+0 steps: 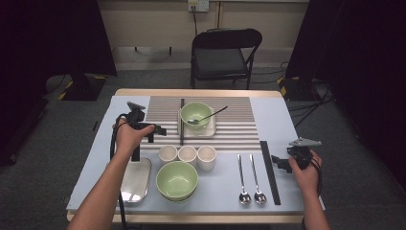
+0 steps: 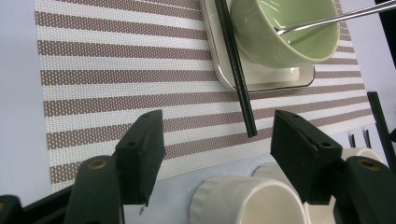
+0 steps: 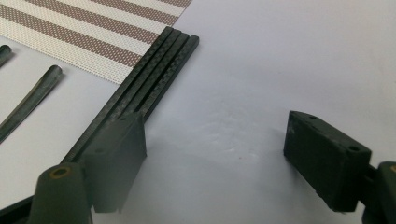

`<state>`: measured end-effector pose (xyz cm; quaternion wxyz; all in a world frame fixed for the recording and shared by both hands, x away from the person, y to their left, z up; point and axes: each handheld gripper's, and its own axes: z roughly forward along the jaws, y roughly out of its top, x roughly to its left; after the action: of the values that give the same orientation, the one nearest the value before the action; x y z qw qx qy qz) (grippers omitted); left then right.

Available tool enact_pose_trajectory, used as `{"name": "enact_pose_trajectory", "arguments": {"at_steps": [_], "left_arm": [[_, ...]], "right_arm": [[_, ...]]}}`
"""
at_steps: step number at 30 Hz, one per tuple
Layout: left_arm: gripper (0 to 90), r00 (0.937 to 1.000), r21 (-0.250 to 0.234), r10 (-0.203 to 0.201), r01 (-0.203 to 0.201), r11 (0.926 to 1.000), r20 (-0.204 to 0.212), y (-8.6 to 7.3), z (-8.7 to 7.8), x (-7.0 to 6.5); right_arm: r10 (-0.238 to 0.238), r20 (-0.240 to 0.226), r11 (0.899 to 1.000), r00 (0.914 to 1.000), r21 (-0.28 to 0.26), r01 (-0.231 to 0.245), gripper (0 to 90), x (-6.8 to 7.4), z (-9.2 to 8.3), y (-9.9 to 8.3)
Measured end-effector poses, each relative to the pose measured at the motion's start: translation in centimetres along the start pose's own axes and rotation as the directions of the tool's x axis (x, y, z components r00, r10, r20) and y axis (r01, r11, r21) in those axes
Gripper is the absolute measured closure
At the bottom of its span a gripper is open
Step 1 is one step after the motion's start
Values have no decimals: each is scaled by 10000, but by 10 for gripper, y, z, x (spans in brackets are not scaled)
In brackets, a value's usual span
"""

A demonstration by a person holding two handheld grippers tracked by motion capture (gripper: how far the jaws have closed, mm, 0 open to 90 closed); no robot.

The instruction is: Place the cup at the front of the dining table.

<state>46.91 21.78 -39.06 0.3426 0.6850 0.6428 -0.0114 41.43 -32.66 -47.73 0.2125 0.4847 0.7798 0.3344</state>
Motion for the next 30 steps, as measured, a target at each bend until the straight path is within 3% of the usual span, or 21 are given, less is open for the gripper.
{"name": "enact_pose_trajectory", "arguments": {"at_steps": [30], "left_arm": [[347, 9996, -19, 279, -278, 9996, 19, -11, -2, 1]], "right_arm": [[13, -25, 10000, 10000, -6, -13, 200, 0, 0, 0]]}}
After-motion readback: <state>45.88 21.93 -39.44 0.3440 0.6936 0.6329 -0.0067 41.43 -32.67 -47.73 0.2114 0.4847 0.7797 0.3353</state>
